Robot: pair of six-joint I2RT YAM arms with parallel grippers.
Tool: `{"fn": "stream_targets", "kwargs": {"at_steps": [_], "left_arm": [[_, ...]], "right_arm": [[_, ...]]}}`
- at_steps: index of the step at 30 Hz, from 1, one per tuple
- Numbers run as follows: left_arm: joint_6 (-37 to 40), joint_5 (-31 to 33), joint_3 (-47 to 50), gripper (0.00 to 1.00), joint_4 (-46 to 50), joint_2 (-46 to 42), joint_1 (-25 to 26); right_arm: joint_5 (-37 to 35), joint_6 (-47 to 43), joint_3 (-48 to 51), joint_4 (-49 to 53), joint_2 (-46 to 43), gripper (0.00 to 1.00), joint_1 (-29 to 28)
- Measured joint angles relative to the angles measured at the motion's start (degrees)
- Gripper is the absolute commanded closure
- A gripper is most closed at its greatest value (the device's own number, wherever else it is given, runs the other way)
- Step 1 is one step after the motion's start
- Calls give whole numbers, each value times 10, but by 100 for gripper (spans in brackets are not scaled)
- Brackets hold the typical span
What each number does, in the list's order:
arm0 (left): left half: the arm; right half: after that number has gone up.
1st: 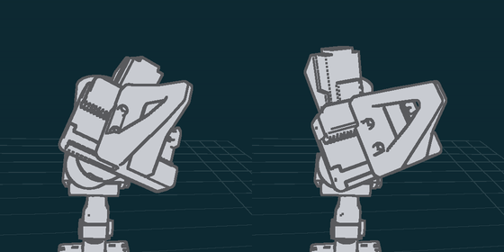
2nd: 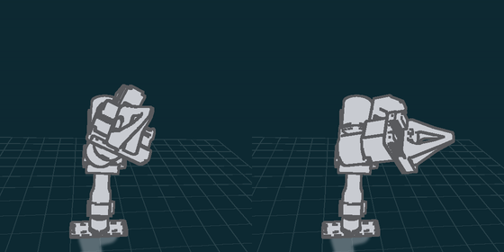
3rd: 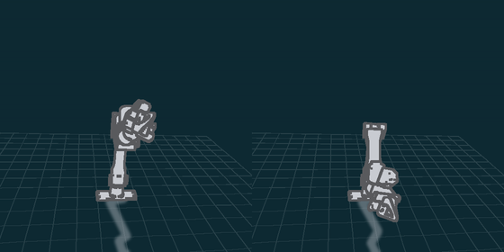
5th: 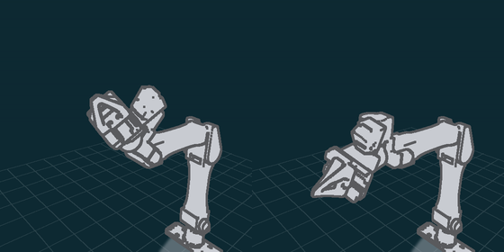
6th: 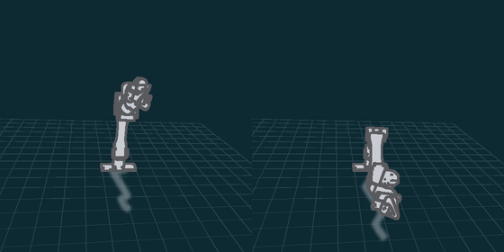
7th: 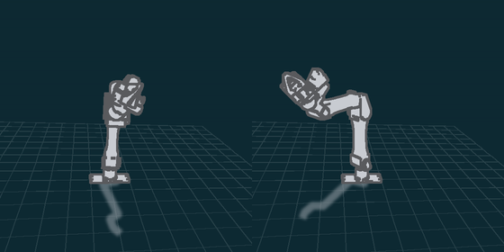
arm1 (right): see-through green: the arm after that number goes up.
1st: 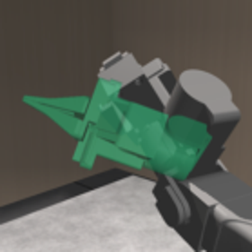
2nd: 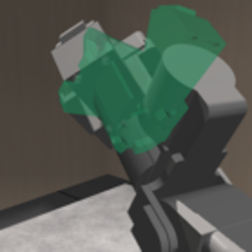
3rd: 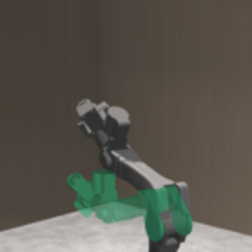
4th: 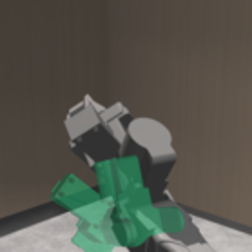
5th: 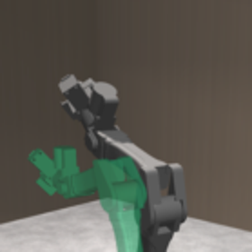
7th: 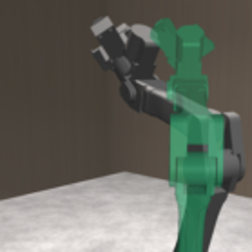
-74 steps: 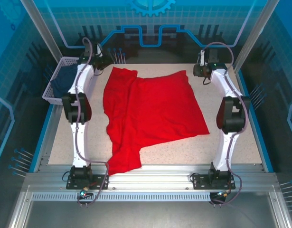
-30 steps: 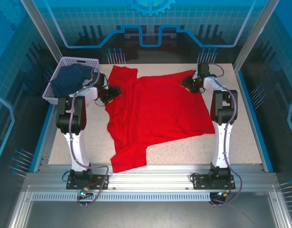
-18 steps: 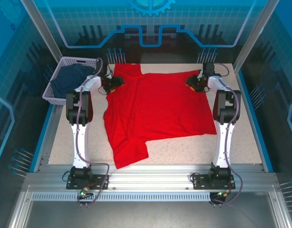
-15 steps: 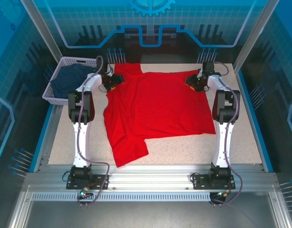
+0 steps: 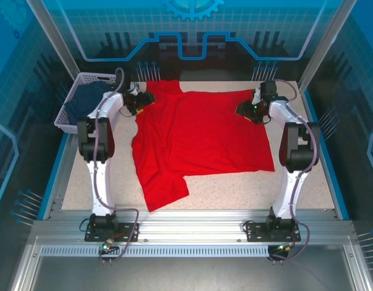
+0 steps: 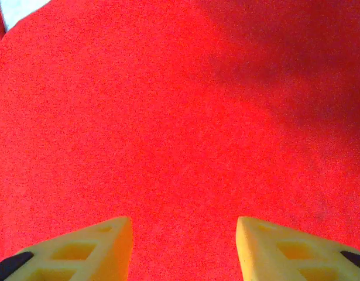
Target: Fold the inside-out t-shirt
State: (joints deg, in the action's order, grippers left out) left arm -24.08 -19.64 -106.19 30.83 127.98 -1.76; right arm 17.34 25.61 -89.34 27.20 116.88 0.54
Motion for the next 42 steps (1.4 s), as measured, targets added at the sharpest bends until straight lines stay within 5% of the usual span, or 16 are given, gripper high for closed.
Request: {"fn": "stream_targets", "kwargs": {"at_steps": [4,9,21,42], "left_arm": [[-19,-19,130,24,-66,-102,0],[-28,-28,135,25,-96,-95,0],[-30,-37,-12,24,-67,50,0],[-28,-37,-113,25,4,130,-27]], "right_arm": [[6,-4,35,-9,-13,49,1],[37,14,21,-53,26,49,13],[47,180,-98,-236,185,48,15],[-73,236,-220,-151,242,56,19]]}}
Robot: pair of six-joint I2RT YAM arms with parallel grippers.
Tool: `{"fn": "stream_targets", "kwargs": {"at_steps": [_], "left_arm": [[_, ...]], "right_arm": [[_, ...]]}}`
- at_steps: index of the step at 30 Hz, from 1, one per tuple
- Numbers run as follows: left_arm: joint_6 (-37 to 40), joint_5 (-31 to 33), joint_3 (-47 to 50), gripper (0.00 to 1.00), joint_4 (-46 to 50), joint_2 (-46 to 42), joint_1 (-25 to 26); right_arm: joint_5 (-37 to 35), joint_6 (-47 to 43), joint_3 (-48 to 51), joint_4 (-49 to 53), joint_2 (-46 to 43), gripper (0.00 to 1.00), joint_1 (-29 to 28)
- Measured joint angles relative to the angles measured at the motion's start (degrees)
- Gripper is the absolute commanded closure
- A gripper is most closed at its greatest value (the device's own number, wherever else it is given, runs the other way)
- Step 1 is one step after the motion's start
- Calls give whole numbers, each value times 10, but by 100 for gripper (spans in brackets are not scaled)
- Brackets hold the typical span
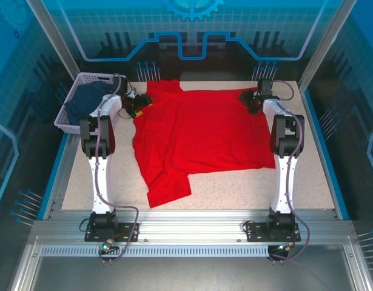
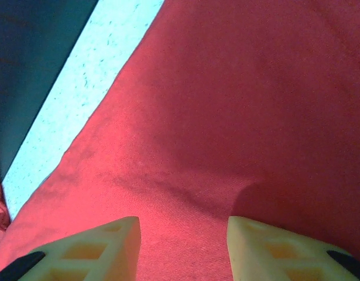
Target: Fold the inside-out t-shirt
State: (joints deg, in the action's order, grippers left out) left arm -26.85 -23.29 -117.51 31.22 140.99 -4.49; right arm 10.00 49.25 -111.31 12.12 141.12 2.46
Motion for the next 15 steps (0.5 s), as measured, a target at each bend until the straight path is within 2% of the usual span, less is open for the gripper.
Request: {"fn": "stream_targets", "kwargs": {"at_steps": [7,15], "left_arm": [[0,-2,-93,24,28,53,10],[0,-2,-146,23,50,77,15]], "right_arm": [[-34,-2,0,22,-5,56,7],[-18,-52,-33,62,-3,46,9]]}}
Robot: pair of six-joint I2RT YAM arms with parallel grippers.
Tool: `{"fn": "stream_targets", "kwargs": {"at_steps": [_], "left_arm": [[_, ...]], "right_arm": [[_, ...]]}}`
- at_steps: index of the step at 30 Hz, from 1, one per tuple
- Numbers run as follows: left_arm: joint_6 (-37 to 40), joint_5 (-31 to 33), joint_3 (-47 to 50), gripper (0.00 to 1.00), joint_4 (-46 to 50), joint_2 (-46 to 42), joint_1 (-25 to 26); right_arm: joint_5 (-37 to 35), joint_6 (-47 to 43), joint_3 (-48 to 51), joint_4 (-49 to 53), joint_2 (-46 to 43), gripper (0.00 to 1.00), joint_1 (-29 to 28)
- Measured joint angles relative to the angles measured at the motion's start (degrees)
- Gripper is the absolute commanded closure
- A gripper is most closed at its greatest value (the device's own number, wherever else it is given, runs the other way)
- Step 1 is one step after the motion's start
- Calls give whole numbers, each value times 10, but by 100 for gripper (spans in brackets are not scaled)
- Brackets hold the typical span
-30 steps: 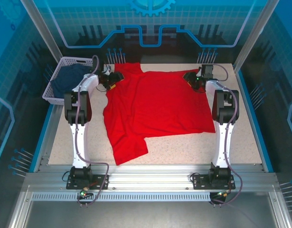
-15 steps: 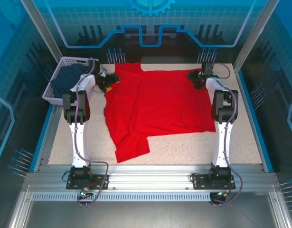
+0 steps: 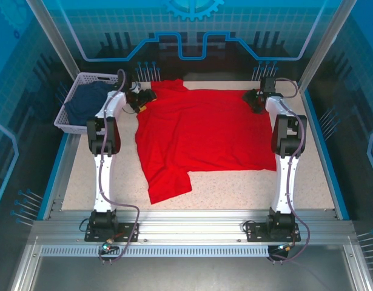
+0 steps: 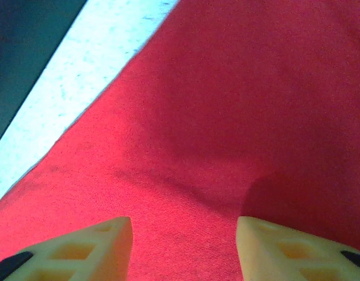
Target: Fold the inside-out t-shirt
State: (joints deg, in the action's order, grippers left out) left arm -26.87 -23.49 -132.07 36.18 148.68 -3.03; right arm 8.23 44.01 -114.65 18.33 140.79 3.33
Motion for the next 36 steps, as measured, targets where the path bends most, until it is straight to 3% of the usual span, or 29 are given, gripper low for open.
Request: {"fn": "stream_targets", "kwargs": {"at_steps": [3,6,14,17,24,36], "left_arm": [[0,-2,2,22,-3,-3,1],[-2,-2,66,22,-27,-49,4],[-45,-10,472,23,-189,-370,22],[-48,-11,585,23,-229,-445,26],[-47,-3,743,24,-247,-463,27],[-47,15,799,25,-293,-483,27]], "right_arm": [[16,-38,-1,10,-5,43,-1],[23,-78,43,21,-40,41,-6],[27,-135,308,39,-276,40,-7],[33,-139,393,37,-329,40,12],[33,-145,489,44,-337,43,71],[38,-151,531,44,-367,44,112]]}}
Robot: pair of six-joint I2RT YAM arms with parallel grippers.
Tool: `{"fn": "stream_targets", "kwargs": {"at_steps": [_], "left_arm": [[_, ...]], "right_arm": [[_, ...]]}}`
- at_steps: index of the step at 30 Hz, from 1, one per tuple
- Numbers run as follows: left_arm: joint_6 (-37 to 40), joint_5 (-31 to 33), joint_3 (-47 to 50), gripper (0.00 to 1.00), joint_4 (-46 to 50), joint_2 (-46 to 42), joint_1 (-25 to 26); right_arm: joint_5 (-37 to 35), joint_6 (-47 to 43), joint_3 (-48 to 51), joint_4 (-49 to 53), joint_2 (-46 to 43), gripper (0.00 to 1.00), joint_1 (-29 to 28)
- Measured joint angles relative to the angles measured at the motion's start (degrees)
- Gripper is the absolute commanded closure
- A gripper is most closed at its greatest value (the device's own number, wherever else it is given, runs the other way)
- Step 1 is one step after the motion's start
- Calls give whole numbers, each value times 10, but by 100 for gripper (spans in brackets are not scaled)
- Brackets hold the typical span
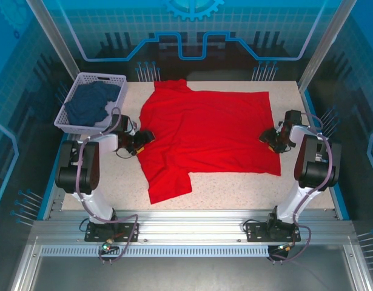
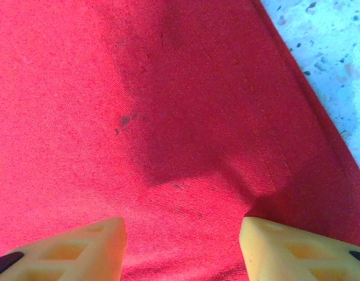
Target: Fold the inside-out t-shirt
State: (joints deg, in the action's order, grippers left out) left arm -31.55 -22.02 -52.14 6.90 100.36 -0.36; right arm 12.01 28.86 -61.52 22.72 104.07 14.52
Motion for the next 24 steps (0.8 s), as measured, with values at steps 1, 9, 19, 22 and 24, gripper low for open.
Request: {"fn": "stream_targets", "kwargs": {"at_steps": [1,9,19,22,24], "left_arm": [[0,2,3,25,0,-3,0],[1,14,8,23,5,-18,1],[-20,11,83,23,5,-181,65],[-29,9,149,24,18,-203,74],[-31,9,178,24,35,-202,74]], "right_arm": [[0,0,0,0,0,44,0],[3,-12,-19,8,-1,43,-6],[28,-15,69,16,-100,43,-56],[28,-14,105,25,-103,43,-50],[28,-13,120,28,-103,43,-41]]}}
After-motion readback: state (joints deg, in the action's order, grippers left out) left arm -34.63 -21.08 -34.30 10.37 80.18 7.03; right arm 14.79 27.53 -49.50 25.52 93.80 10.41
